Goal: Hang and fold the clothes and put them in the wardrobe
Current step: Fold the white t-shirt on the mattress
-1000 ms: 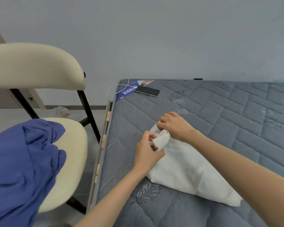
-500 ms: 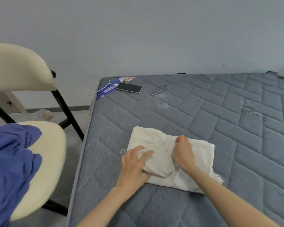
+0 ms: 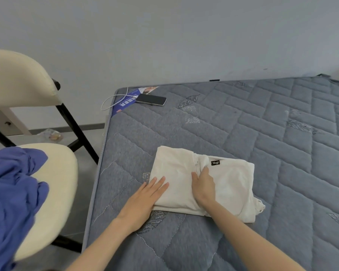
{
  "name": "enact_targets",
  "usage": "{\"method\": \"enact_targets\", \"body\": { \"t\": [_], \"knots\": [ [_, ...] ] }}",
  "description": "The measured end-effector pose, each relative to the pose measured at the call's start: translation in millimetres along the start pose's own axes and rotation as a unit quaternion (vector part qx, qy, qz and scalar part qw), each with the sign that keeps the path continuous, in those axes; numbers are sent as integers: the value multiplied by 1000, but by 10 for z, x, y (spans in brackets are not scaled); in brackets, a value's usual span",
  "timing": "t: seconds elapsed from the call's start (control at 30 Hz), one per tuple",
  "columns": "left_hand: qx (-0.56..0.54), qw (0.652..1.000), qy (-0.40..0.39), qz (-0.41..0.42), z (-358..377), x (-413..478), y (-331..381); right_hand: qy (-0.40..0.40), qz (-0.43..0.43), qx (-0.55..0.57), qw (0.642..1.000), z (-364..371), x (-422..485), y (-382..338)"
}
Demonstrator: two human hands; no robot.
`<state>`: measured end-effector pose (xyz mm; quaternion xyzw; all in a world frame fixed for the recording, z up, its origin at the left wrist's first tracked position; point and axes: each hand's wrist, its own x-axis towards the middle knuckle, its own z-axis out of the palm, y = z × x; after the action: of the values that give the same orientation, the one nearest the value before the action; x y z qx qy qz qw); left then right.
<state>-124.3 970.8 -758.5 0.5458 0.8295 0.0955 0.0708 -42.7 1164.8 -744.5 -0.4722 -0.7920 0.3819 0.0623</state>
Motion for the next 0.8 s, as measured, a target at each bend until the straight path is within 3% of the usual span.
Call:
{"method": "enact_targets", "body": {
  "t": [0.07,0.2,0.3,0.37,0.43,0.5,0.57,0.67,0.8],
  "knots": [
    [62,997,-43,-5,75,0,-49,18,-11,-9,1000,17,-28,60],
    [28,998,-62,7,-29,67,13,59,-25,-26,998,22,-8,53],
    [-68,994,-76,-47,-152,182,87,159,-177,-133,962,76,7,-33],
    [-104,990,-24,-91,-169,302,133,143,-289,-175,930,153,-1,-141],
    [-106,985,5,-134,-121,416,185,58,-330,-211,918,234,-44,-261],
    [-95,981,2,-172,-32,494,260,-19,-302,-233,924,329,-28,-289],
    [-73,979,-19,-191,70,513,299,-40,-292,-276,915,415,9,-240],
    [-17,984,-22,-177,193,465,260,-32,-300,-286,909,491,57,-82],
    [-91,979,-9,-185,287,428,181,20,-222,-273,936,423,168,113]
  ]
}}
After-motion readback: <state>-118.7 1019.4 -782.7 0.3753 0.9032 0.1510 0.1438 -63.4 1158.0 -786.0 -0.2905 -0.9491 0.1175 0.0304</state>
